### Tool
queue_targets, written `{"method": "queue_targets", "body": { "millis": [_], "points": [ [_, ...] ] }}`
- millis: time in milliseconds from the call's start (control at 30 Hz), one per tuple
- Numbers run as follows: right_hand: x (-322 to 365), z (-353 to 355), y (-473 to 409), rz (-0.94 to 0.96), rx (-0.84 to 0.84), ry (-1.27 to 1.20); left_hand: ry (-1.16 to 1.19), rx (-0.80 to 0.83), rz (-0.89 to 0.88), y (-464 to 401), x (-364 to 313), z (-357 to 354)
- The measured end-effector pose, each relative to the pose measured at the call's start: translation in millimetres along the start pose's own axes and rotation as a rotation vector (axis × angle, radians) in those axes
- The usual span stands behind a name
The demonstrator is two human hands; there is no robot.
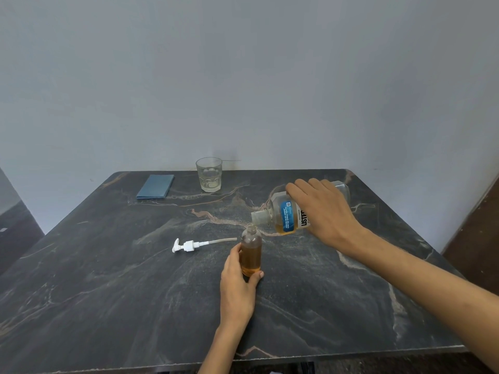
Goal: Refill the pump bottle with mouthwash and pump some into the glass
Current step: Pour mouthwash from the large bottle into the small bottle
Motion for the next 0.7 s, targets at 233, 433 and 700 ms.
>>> {"method": "queue_targets", "body": {
  "millis": [233, 433, 700],
  "points": [
    [0.6, 4.0, -1.1, 0.021, -0.001, 0.02, 0.021, -0.007, -0.013, 0.6, -0.7, 0.1],
    [0.9, 4.0, -1.4, 0.023, 0.008, 0.023, 0.029, -0.008, -0.01, 0.5, -0.1, 0.1],
    [0.9, 4.0, -1.7, 0.026, 0.001, 0.015, 0.025, -0.001, -0.006, 0.6, 0.1, 0.0]
  ]
}}
Point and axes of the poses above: each hand's wrist, its own y-axis away from the middle knuckle, its own z-axis out of the back of the hand, x = y × z, the point moved 5 cm from there along -y, towards the middle knuckle, and after that the axes turned 5 degrees about -z, right-handed, at the moved point
